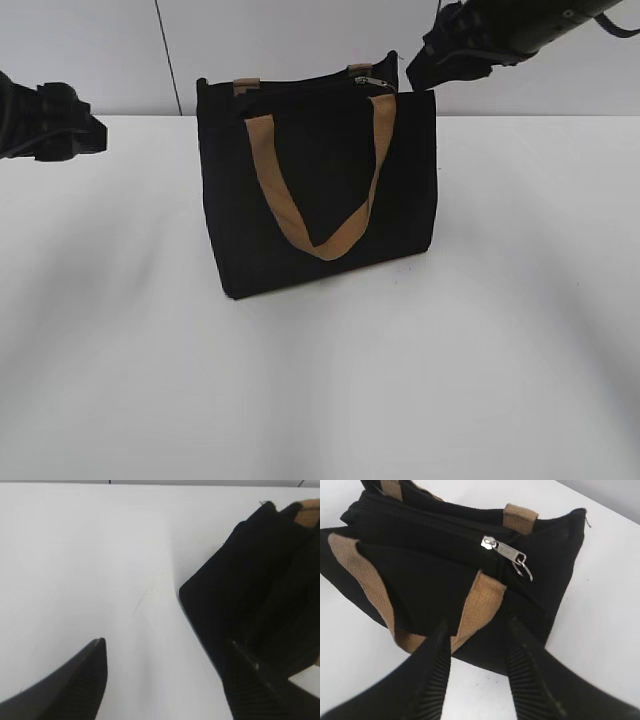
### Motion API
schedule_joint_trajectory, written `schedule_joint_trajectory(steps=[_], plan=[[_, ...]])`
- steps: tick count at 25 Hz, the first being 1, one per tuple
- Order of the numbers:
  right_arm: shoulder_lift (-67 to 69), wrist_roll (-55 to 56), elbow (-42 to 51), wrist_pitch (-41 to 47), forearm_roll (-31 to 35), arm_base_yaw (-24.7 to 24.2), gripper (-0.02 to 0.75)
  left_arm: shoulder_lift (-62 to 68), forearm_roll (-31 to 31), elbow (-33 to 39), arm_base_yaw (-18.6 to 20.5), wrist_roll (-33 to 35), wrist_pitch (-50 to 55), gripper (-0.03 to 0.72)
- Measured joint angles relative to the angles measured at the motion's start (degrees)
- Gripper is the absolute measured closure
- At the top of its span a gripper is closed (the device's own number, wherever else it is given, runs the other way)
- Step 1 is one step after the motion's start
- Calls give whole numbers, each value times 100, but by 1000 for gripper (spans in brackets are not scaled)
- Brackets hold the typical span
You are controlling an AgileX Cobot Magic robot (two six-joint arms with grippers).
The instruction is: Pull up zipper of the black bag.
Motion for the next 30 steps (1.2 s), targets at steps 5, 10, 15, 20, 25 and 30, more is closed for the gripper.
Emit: schedule_joint_trajectory(steps=[5,10,15,20,25,30], plan=[[-188,864,-5,523,-756,0,453,0,-102,-439,0,0,1154,147],[-402,1899,-5,1251,-1429,-170,453,0,-178,-898,0,0,2488,149],[-641,2459,-5,2332,-1531,-841,453,-7,-183,-1042,6,0,3180,149],[-691,2478,-5,2988,-1610,-1540,453,-7,-78,-1048,162,0,3654,158],[-782,2340,-5,3013,-1792,-1990,453,-9,-63,-1061,882,169,4314,210],[-1379,2340,457,3016,-1851,-2091,453,-88,-376,-1065,1217,728,5121,236]])
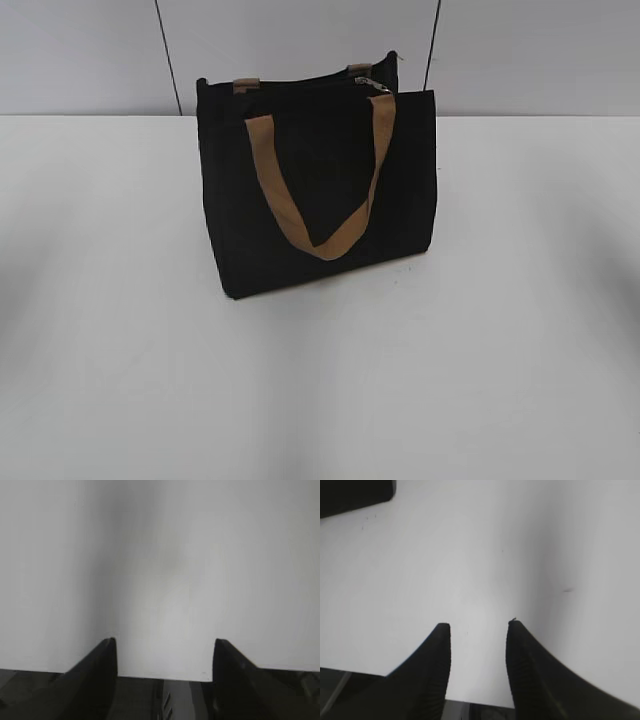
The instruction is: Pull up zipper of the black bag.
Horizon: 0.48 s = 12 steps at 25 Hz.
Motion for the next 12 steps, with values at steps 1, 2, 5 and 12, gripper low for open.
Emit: schedule_joint_trajectory(steps=[1,2,5,12], plan=[[-224,0,250,0,0,0,453,-71,-90,0,0,61,107,237],[-472,0,478,0,0,0,453,-152,-196,7,0,90,166,238],[-1245,11,1239,22,5,0,453,-675,-326,206,0,130,201,239],[-3248,23,2760,42,24,0,453,-2502,-226,1080,0,135,246,239]])
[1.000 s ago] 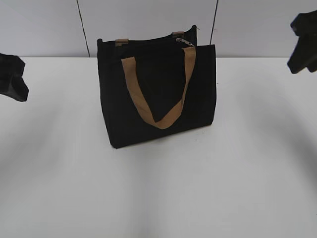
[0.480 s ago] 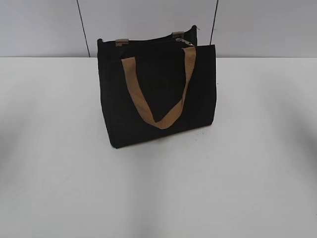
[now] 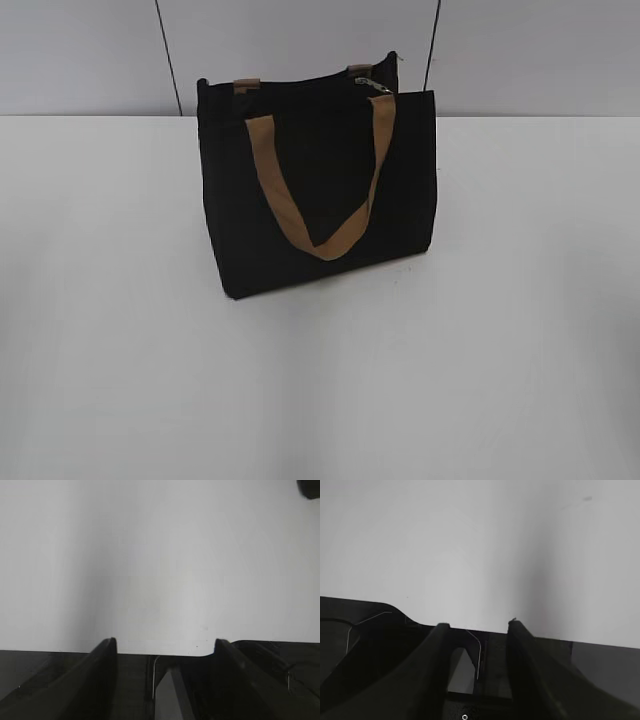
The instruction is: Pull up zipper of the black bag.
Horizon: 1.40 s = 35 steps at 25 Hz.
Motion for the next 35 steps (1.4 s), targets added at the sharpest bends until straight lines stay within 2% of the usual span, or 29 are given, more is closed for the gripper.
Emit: schedule_joint_trajectory(steps=[6,13,21,26,35], plan=[[-1651,-253,900,29,5,0,453,-1468,148,542,0,71,-341,243],[-3323,-324,1464,34,5,0,453,-2842,340,1440,0,161,-950,245],[-4802,-324,1687,-198,11,0,453,-4299,370,1548,0,366,-972,245],[-4969,-331,1724,-360,-59,0,453,-5052,316,1548,0,366,-939,245],[-4969,-337,1890,-651,-97,0,453,-5066,75,1665,0,598,-873,250]])
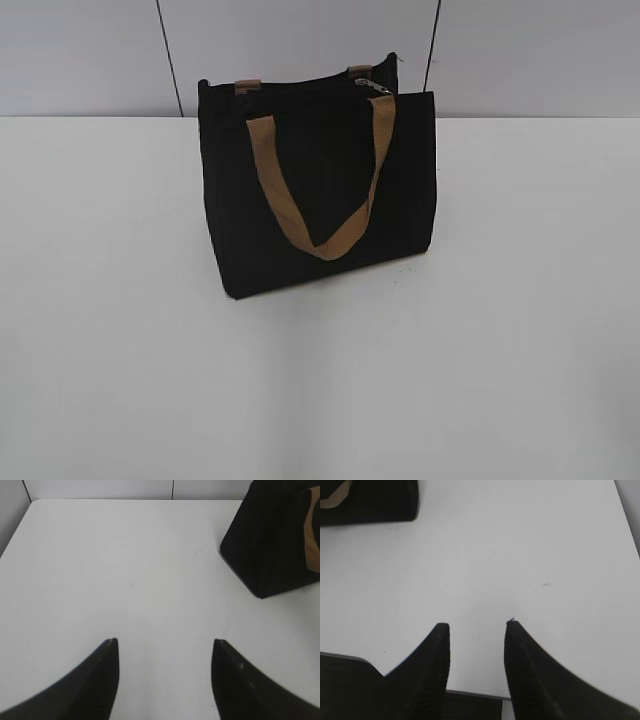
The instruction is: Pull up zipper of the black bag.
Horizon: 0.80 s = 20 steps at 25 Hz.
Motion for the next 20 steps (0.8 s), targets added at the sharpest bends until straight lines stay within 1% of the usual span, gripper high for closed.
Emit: schedule_joint_trajectory(steps=[8,12,14,17,20], plan=[[0,-5,0,-5,10,0,453,0,-24,2,0,0,0,251],[0,-5,0,-11,9,22,453,0,-31,2,0,0,0,272],[0,-5,0,-11,17,98,453,0,-31,2,0,0,0,283],[0,-5,0,-11,31,337,453,0,-31,2,6,0,0,295],[0,-5,0,-11,37,398,453,0,-31,2,40,0,0,305]])
